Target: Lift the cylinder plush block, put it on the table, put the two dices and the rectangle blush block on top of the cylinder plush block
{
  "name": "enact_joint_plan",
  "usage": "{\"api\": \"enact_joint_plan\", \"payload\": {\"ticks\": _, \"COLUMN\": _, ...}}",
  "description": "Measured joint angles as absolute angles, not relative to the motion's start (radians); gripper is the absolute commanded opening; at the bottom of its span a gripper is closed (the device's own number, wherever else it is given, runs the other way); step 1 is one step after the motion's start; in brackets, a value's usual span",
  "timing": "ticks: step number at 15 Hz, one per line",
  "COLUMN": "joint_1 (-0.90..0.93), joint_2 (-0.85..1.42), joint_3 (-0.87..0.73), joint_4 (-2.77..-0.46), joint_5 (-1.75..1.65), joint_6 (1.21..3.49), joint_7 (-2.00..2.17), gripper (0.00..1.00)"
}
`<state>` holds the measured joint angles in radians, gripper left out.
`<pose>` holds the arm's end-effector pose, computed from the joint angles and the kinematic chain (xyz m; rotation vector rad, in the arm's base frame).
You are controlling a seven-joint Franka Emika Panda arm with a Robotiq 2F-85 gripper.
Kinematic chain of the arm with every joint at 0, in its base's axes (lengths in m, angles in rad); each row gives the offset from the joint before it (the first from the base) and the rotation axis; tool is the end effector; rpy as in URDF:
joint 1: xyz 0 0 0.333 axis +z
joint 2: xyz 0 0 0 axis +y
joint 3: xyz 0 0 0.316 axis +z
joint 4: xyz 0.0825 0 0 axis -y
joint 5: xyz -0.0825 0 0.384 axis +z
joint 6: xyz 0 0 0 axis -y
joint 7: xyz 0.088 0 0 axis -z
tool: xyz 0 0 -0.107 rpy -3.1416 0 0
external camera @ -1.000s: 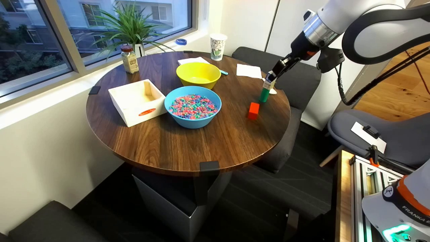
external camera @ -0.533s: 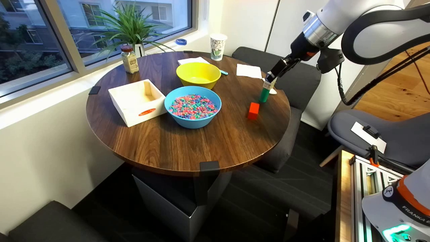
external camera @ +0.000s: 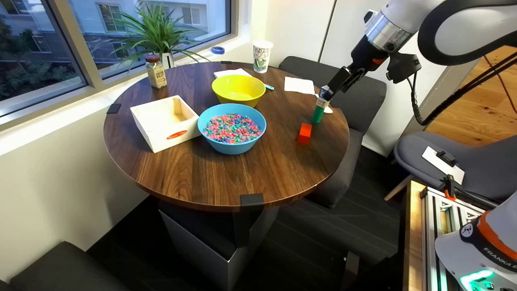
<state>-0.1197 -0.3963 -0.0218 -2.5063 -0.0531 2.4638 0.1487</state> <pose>0.4411 -0.0631 0.4601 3.0380 -0.3888 0.5477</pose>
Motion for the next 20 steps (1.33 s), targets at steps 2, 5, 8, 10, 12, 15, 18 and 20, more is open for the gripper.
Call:
{"api": "enact_joint_plan", "payload": {"ticks": 2, "joint_1": -0.108, "joint_2": -0.412, "joint_3": -0.009, "joint_4": -2.477, "joint_5": -0.038, "joint_6": 2.349, "joint_7": 0.178, "gripper": 1.0}}
{"api": "enact_joint_plan", "payload": {"ticks": 5, "joint_1": -0.101, "joint_2": -0.423, "joint_3": 0.017, "joint_4": -2.445, "joint_5": -0.031, "joint_6": 2.222, "joint_7": 0.256, "gripper": 1.0}}
{"api": "enact_joint_plan", "payload": {"ticks": 8, "joint_1": -0.102, "joint_2": -0.418, "joint_3": 0.046, "joint_4": -2.441, "joint_5": -0.032, "joint_6": 2.172, "joint_7": 0.362, "gripper": 1.0}}
{"api": "enact_joint_plan", "payload": {"ticks": 10, "joint_1": -0.102, "joint_2": -0.413, "joint_3": 0.058, "joint_4": -2.442, "joint_5": -0.032, "joint_6": 2.171, "joint_7": 0.39, "gripper": 1.0}}
{"api": "enact_joint_plan", "payload": {"ticks": 12, "joint_1": -0.102, "joint_2": -0.412, "joint_3": 0.06, "joint_4": -2.442, "joint_5": -0.032, "joint_6": 2.171, "joint_7": 0.394, "gripper": 1.0}}
{"api": "enact_joint_plan", "payload": {"ticks": 15, "joint_1": -0.102, "joint_2": -0.412, "joint_3": 0.059, "joint_4": -2.441, "joint_5": -0.032, "joint_6": 2.171, "joint_7": 0.395, "gripper": 1.0}}
{"api": "enact_joint_plan", "payload": {"ticks": 18, "joint_1": -0.104, "joint_2": -0.402, "joint_3": 0.059, "joint_4": -2.445, "joint_5": -0.032, "joint_6": 2.187, "joint_7": 0.43, "gripper": 1.0}}
{"api": "enact_joint_plan", "payload": {"ticks": 20, "joint_1": -0.104, "joint_2": -0.384, "joint_3": 0.06, "joint_4": -2.45, "joint_5": -0.031, "joint_6": 2.228, "joint_7": 0.477, "gripper": 1.0}}
